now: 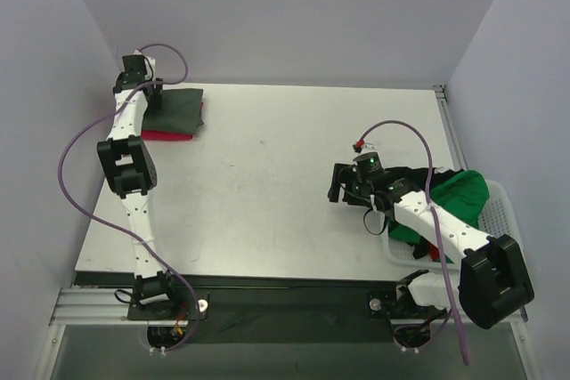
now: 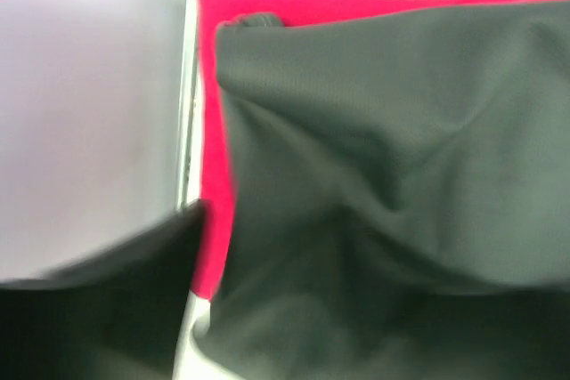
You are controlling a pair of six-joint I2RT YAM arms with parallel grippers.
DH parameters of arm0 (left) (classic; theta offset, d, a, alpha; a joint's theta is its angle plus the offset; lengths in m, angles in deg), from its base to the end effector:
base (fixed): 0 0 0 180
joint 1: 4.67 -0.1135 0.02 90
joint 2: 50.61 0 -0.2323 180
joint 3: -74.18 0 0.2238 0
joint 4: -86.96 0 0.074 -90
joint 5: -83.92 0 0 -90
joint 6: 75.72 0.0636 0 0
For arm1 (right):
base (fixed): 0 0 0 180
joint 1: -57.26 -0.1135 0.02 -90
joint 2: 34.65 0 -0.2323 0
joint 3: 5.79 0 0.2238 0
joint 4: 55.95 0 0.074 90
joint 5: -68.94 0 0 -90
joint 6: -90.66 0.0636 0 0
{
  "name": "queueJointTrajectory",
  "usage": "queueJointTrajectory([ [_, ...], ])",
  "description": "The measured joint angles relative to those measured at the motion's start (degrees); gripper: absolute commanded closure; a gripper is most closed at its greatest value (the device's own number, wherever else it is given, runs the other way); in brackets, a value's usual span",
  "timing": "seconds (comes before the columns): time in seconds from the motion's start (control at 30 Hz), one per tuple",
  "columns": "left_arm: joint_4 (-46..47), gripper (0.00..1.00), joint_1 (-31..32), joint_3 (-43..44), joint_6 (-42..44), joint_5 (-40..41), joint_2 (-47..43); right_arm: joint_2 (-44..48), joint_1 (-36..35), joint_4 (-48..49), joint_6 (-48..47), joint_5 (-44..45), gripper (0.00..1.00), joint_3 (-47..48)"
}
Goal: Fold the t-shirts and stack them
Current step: Put the neatly folded tshirt into the corner of the board with the left arm
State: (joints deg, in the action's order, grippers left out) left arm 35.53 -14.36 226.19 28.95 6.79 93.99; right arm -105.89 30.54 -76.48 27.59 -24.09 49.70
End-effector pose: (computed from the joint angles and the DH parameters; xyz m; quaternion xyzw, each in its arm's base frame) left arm 0.5192 0.1030 0.1824 -0.0040 0.9158 0.1827 0.3576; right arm 0.2410 0.1251 0.1913 -0.0103 0.8918 0.2249 0.3924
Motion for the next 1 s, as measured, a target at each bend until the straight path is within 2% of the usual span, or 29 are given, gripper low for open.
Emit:
queueJointTrajectory([
  [0.07, -0.48, 0.03, -0.07, 0.39, -1.77, 1.99, 0.13, 0.0, -0.02, 0.0, 0.02, 0.0, 0.25, 0.0],
  [0.17, -0.22, 0.03, -0.2, 0.13, -4.22, 4.85, -0.13, 0.07, -0.35, -0.02, 0.0, 0.02, 0.25, 0.0],
  [0.3, 0.44, 0.03, -0.13, -5.75, -8.44, 8.66, -3.82, 0.83, -0.68, -0.04, 0.0, 0.02, 0.25, 0.0],
  [0.43, 2.73, 0.03, 0.66, -15.87, -12.76, 11.61, -12.24, 2.4, -1.09, -0.07, 0.02, 0.04, 0.25, -0.02],
  [0.57, 8.9, 0.03, 3.56, -29.97, -16.74, 13.75, -25.75, 4.26, -1.97, -0.09, 0.02, 0.31, 0.24, -0.24],
  [0.7, 17.03, 0.03, 11.28, -43.85, -19.37, 15.96, -40.11, 6.58, -3.13, -0.28, 0.02, 1.18, 0.24, -0.9],
  [0.83, 24.68, 0.03, 24.02, -58.03, -21.29, 17.31, -53.79, 9.94, -4.39, -0.9, 0.0, 3.37, 0.23, -1.27],
  [1.0, 31.41, 0.03, 36.44, -74.88, -23.87, 17.66, -64.39, 13.33, -5.03, -2.23, 0.02, 6.73, 0.23, -1.31],
])
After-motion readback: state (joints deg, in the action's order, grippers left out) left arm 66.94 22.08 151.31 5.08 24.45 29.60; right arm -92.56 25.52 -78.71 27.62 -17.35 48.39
